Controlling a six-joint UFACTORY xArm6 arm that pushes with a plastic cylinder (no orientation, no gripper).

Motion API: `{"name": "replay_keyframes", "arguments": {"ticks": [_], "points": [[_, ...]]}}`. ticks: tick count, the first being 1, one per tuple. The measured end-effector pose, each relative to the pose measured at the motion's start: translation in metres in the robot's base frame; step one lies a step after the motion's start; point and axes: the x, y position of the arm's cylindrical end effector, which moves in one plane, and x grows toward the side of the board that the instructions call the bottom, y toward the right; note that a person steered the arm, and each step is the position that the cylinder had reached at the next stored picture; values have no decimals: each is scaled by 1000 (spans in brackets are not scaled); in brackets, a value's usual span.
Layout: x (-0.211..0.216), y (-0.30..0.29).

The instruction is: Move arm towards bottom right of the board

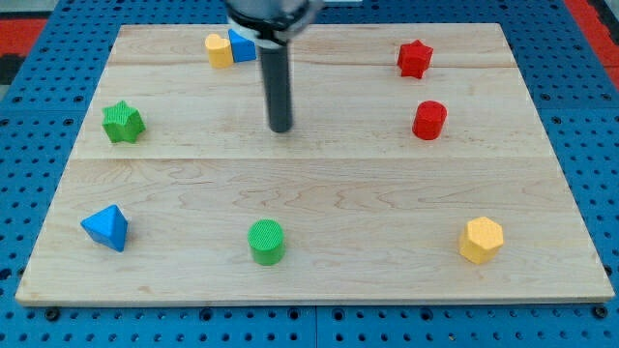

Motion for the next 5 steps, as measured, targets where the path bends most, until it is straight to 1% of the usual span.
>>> {"name": "replay_keyframes", "arguments": {"ticks": [1,2,3,4,5], "points": [[69,92],[109,158],[104,231],[159,244],[172,192]]}}
